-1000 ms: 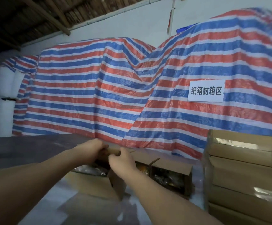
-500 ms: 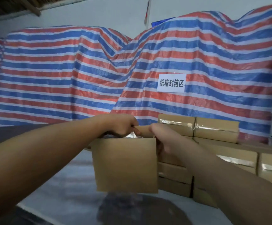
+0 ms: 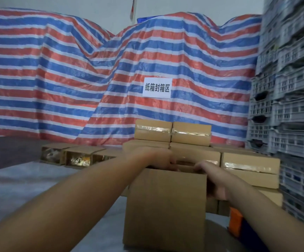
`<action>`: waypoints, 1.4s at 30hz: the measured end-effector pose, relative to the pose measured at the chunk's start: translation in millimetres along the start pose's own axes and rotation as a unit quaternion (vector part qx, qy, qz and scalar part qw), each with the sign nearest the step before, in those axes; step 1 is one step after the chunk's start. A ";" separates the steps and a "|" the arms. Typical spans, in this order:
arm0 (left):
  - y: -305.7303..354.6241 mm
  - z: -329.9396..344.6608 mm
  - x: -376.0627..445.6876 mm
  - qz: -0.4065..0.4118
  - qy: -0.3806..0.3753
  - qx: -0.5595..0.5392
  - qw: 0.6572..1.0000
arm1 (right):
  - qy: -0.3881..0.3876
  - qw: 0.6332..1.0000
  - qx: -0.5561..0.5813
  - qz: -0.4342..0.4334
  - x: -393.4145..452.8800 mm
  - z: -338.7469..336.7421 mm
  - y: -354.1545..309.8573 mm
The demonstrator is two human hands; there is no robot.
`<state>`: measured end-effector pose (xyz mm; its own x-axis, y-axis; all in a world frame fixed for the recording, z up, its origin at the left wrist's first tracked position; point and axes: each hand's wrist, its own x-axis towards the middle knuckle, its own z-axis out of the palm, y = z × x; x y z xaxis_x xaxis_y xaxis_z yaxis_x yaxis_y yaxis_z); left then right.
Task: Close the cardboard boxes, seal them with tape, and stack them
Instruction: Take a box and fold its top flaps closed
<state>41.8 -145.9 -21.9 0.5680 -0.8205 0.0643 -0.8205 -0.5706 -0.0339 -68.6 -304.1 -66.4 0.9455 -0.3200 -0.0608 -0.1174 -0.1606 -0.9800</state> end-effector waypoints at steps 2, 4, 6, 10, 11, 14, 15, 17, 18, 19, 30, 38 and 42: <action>-3.0 -6.1 -4.0 -0.020 0.027 -0.039 0.999 | -0.001 1.000 0.017 -0.001 -0.4 -2.5 3.3; -12.3 -17.6 -15.8 -0.046 0.078 -0.137 0.986 | 0.004 0.999 0.037 -0.007 0.9 -2.3 5.3; -27.2 -18.1 -34.9 -0.057 0.133 -0.272 0.951 | 0.010 0.997 0.069 -0.016 1.8 -0.4 9.2; -48.7 25.9 -70.3 -0.085 0.274 -0.529 0.799 | 0.014 0.991 0.130 -0.043 0.7 2.0 20.8; -48.8 38.4 -67.2 -0.098 0.296 -0.597 0.739 | 0.014 0.988 0.147 -0.047 0.8 3.6 24.3; -38.8 69.6 -63.4 -0.131 0.289 -0.734 0.600 | 0.018 0.980 0.189 -0.051 3.8 13.9 34.5; -32.7 80.1 -64.0 -0.136 0.269 -0.756 0.581 | 0.027 0.977 0.201 -0.057 5.9 17.0 36.9; -20.3 88.9 -69.4 -0.147 0.222 -0.782 0.563 | 0.051 0.971 0.223 -0.071 9.2 19.2 39.3; -15.2 91.8 -74.2 -0.150 0.207 -0.788 0.560 | 0.060 0.968 0.231 -0.076 10.1 18.7 39.3; -10.4 90.8 -75.5 -0.152 0.203 -0.787 0.562 | 0.068 0.966 0.236 -0.080 10.7 17.1 39.5; -14.0 104.2 -55.8 -0.172 0.276 -0.755 0.570 | 0.083 0.949 0.292 -0.084 30.9 18.2 66.0; -17.1 111.5 -67.0 -0.064 0.193 -0.793 0.575 | 0.069 0.952 0.270 -0.125 25.9 16.4 72.0; -11.9 106.9 -70.3 -0.073 0.192 -0.779 0.593 | 0.072 0.951 0.280 -0.108 25.7 17.2 74.3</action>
<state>18.5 -85.0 -132.6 0.8290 -0.5276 0.1854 0.0013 0.3333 0.9428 -47.8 -308.2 -144.0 0.8729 -0.4672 0.1404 0.2929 0.2718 -0.9167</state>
